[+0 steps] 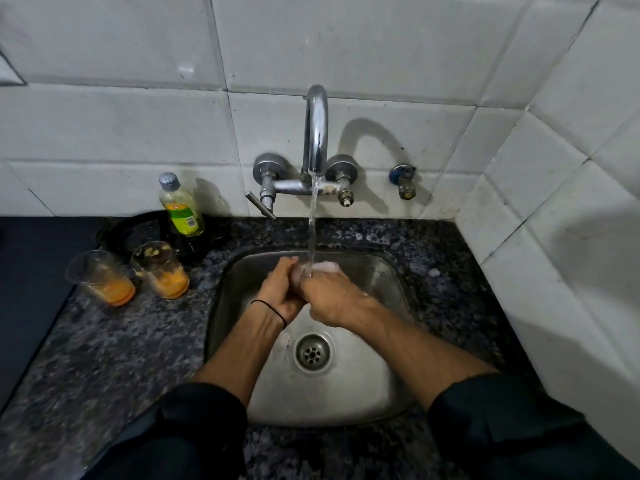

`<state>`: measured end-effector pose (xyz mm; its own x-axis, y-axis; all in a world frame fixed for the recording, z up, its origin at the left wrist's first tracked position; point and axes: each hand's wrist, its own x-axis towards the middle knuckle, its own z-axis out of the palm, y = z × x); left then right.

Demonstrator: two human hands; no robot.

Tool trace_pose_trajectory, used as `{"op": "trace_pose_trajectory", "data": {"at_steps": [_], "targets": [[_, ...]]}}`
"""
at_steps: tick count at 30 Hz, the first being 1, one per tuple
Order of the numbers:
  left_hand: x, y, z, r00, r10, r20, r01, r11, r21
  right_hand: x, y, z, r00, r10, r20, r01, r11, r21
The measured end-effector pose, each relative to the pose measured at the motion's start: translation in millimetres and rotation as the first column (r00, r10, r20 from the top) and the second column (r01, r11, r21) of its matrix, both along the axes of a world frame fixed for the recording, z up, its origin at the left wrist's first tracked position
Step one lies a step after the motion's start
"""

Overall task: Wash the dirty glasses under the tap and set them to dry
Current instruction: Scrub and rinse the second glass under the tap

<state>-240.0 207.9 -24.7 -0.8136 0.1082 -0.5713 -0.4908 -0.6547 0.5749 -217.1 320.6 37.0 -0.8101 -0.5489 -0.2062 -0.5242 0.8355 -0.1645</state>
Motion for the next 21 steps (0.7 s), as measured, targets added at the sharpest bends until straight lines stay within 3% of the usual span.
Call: {"op": "trace_pose_trajectory", "data": {"at_steps": [2,4,5,7,8,9,11,13,14,15,16,18,21], "targets": [[0.0,-0.7,-2.3,1.0,0.02,-0.013,-0.02,1.0,-0.016,0.4,-13.2,0.0,0.973,-0.221,0.06,0.229,0.958,-0.173],[-0.8,-4.1,-5.9,0.999,0.047,-0.006,-0.047,0.998,-0.033,-1.3,-21.5,3.5,0.863,-0.382,0.33,0.481,0.822,-0.306],[-2.4,-8.4,-12.3,0.999,0.054,0.001,-0.054,0.997,-0.054,-3.0,-23.2,3.1,0.761,-0.387,0.52,0.607,0.707,-0.363],[-5.5,-17.2,-29.7,1.0,0.026,0.01,-0.026,0.999,-0.031,-5.7,-24.4,-3.2,0.57,-0.232,0.788,0.781,0.45,-0.433],[-5.3,-20.7,-35.7,1.0,0.009,0.001,-0.009,1.0,0.02,-5.0,-25.5,-8.4,0.537,-0.155,0.829,0.812,0.362,-0.458],[-0.5,-21.3,-29.0,1.0,-0.006,-0.014,0.007,1.0,0.029,-4.8,-26.8,-15.4,0.542,-0.131,0.83,0.811,0.339,-0.477],[5.2,-21.8,-13.7,0.999,-0.021,-0.047,0.021,1.0,-0.008,-0.9,-27.6,-21.1,0.652,-0.16,0.741,0.718,0.444,-0.536],[7.8,-19.3,5.7,0.999,-0.033,-0.014,0.033,0.999,-0.041,0.2,-20.6,-24.7,0.848,-0.204,0.488,0.472,0.709,-0.523],[6.5,-17.7,10.5,0.997,-0.065,0.031,0.066,0.997,-0.04,1.6,-15.3,-23.9,0.933,-0.19,0.307,0.305,0.868,-0.391],[6.0,-15.8,17.2,0.992,-0.108,0.073,0.111,0.993,-0.04,3.1,-10.2,-22.7,0.986,-0.116,0.123,0.14,0.967,-0.211],[5.4,-14.6,22.3,0.983,-0.144,0.117,0.15,0.988,-0.046,5.0,-6.2,-17.0,1.0,-0.006,-0.019,0.005,0.998,-0.057],[3.7,-9.9,26.9,0.966,-0.19,0.172,0.202,0.978,-0.053,5.8,-0.9,-12.3,0.962,0.198,-0.186,-0.173,0.974,0.144],[4.2,-1.0,25.1,0.942,-0.234,0.241,0.265,0.958,-0.109,3.3,7.9,-20.3,0.904,0.354,-0.24,-0.259,0.9,0.35]]}}
